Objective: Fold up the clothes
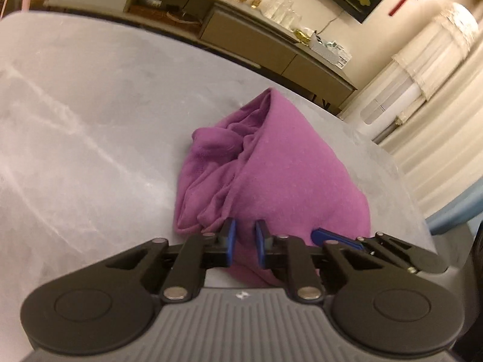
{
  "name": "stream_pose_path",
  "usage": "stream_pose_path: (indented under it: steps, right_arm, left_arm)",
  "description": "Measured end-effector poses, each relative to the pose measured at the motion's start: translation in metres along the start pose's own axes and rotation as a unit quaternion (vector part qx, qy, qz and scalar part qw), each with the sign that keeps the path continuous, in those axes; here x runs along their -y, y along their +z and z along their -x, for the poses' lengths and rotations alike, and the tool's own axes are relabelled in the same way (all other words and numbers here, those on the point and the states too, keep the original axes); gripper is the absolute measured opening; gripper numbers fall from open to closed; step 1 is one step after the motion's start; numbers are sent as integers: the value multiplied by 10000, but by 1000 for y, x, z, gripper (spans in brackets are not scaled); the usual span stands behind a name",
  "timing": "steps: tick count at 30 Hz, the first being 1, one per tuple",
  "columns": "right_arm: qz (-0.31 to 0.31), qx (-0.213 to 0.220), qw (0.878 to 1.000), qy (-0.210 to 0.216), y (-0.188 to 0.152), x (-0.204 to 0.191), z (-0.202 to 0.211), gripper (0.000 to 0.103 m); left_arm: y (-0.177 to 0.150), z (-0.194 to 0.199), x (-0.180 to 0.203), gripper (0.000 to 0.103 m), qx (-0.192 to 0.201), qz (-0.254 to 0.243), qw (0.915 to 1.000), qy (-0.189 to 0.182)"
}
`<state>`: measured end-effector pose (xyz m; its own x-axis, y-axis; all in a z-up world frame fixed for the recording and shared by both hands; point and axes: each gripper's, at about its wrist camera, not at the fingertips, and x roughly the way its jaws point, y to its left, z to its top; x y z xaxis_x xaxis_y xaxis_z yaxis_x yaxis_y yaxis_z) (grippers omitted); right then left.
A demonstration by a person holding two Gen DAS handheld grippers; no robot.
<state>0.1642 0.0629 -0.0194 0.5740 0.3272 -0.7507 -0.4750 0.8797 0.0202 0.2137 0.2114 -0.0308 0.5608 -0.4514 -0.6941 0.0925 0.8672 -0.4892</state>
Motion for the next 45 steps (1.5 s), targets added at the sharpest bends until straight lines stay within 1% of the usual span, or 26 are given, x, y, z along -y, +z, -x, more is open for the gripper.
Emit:
stream_pose_path:
  steps: [2,4,6,11,12,14,16,17,18,20,23,24,26,28,30,32,34,35,37,38,39,40,41,42,44,45]
  right_arm:
    - [89,136,9999,-18,18,7,15,57]
    - [101,420,9987,-279,42,14,24,57]
    - [88,524,9975,-476,69,18,15,58]
    - [219,-225,9964,-786,107,21,-74,59]
    - [155,-469,9961,-727,103,24,-91,69]
    - [17,-694,9951,-699,110,29,-104,78]
    - [-31,-974,9932,-638,119,32,-105,74]
    - [-30,-978,9932,-638,124,31,-100,67]
    - [-108,-789,9950,-601,120,24,-87,58]
    - [-413,-251,9984,-298,114,19,-68,54]
    - [329,-267,9984,-380,85,-6,-86,65]
    - [622,-273,9966,-461,79,-13,-89,65]
    - [413,-311,9979,-382,82,-9,-75,65]
    - [136,56,9995,-285,81,-3,-39,67]
    - [45,558,9979,-327,66,-1,4,75]
    - [45,817,9965,-196,39,-5,38,75]
    - [201,754,9969,141,5,-17,56,74]
    - [420,560,9973,223,-12,-22,54,73]
    - [952,98,9951,231,-45,-26,45,65]
    - [1128,-9,9936,2,-56,-22,41,64]
    - [1143,-20,9927,-376,-61,-7,38,75]
    - [866,-34,9940,-663,-64,16,38,80]
    - [442,-56,9950,-889,-66,40,39,79]
    - [29,-70,9951,-981,-68,60,43,69]
    - [-598,-24,9960,-671,-76,81,60,66]
    - [-732,77,9962,-459,-80,83,69,65]
  left_arm:
    - [1,-1,0,17,-26,27,10000,17]
    - [0,-1,0,17,-42,0,10000,48]
    - [-2,-3,1,17,-62,-20,10000,63]
    - [-3,-1,-5,17,-126,-18,9999,33]
    - [-3,0,-5,17,-132,-16,9999,35]
    - [-2,2,-5,17,-162,-14,9999,26]
    - [0,2,-5,17,-208,-24,9998,-3]
    - [0,2,-6,17,-232,-30,9997,-18]
    - [1,3,-6,17,-258,-36,9997,-33]
    - [4,5,-7,17,-279,-3,9996,-79]
    - [4,10,-9,17,-157,-33,9999,-4]
    - [4,13,-9,15,-100,-75,9999,54]
    - [3,18,-9,17,39,-231,9994,240]
    - [2,23,-8,30,163,-361,9983,424]
    - [2,20,-9,31,228,-393,9972,598]
    - [2,17,-11,31,293,-425,9957,771]
    - [1,13,-12,31,322,-434,9942,927]
    - [-2,8,-11,30,286,-380,9941,972]
    - [-8,4,-4,22,293,-245,9944,981]
    - [-10,3,1,18,218,-242,9958,850]
    - [-13,3,8,16,79,-309,9976,620]
    - [-16,4,14,20,25,-387,9979,524]
    - [-19,5,18,20,95,-480,9969,622]
    - [-21,6,23,21,165,-574,9956,719]
    - [-21,6,23,21,286,-544,9936,953]
    - [-19,8,20,21,310,-443,9941,946]
